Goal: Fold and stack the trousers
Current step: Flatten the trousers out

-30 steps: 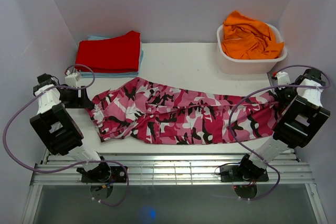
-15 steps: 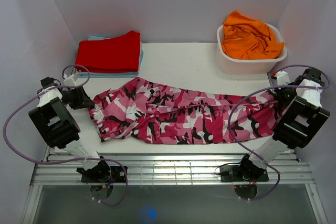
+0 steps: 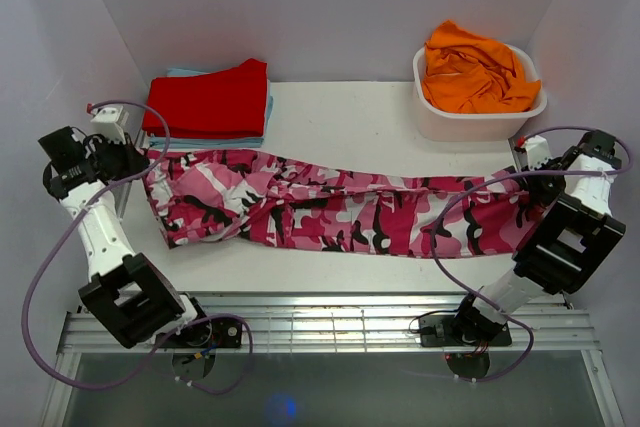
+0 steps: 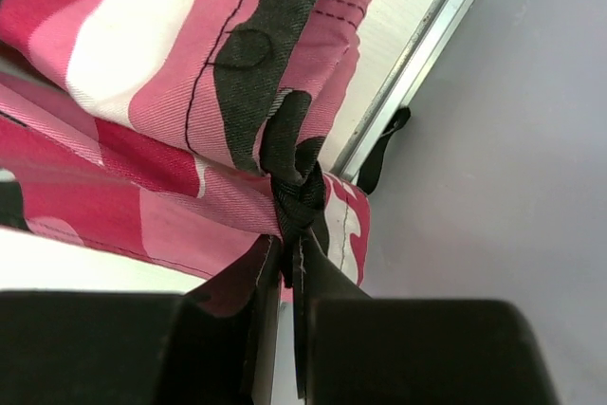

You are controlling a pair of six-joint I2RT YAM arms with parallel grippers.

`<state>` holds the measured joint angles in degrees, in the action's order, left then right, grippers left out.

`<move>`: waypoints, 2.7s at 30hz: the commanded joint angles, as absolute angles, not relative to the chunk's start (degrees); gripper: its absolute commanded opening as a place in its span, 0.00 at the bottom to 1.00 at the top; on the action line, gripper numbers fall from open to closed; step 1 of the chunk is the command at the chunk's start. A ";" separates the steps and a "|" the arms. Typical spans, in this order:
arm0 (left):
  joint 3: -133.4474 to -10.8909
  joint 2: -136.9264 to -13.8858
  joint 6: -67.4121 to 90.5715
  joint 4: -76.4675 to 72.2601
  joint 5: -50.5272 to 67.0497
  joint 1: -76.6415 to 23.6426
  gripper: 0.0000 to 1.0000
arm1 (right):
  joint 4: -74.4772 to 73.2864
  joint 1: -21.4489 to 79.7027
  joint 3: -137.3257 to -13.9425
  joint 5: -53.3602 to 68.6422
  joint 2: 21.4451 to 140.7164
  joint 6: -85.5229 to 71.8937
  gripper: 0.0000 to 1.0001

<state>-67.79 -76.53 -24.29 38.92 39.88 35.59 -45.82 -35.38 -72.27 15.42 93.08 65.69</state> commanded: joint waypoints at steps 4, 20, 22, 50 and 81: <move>-77.15 -80.46 -24.62 28.92 43.07 34.55 0.00 | -42.89 -35.86 -73.56 15.29 95.08 68.12 0.08; -108.10 -106.93 -22.00 53.35 38.63 33.99 0.98 | -47.80 -26.19 -77.37 10.53 95.57 59.90 0.90; -86.78 -97.07 -36.15 54.57 43.84 36.29 0.98 | -52.19 -26.19 -73.23 13.44 89.50 66.24 0.93; -56.94 -85.63 -47.46 29.59 46.32 31.28 0.05 | -32.17 -13.45 -39.90 -2.63 91.06 71.72 0.21; -101.53 -110.59 -37.43 67.76 41.22 31.20 0.72 | -44.74 -21.36 -47.73 1.84 88.42 82.26 0.08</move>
<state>-105.34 -120.22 -31.66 63.88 38.22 29.52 -41.71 -21.04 -49.58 -0.89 89.65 75.92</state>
